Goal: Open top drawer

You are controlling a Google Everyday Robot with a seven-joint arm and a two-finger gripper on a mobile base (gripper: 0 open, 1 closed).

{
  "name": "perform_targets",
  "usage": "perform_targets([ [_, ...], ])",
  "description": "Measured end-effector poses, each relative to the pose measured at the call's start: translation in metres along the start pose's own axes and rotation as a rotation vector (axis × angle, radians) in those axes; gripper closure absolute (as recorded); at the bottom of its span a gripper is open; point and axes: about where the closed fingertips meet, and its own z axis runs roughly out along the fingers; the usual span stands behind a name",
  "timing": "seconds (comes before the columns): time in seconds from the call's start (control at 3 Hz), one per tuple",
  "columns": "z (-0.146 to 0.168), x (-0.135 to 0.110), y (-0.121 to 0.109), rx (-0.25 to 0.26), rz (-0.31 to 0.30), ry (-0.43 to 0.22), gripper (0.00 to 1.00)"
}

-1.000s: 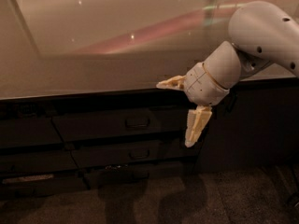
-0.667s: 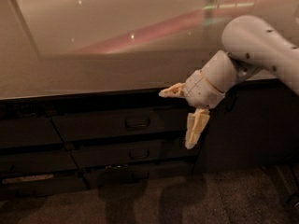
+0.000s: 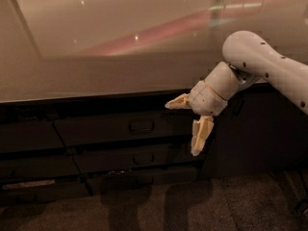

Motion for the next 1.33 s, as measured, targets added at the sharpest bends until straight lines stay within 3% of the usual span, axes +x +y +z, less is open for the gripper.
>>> perform_targets([
  [0.33,0.0033,-0.001,-0.0005,-0.009,0.017,0.043,0.0],
  [1.0,0.0118,-0.0051,-0.0021,0.005,0.094,0.288,0.0],
  [1.33,0.0119,-0.0051,-0.0021,0.005,0.094,0.289,0.0],
])
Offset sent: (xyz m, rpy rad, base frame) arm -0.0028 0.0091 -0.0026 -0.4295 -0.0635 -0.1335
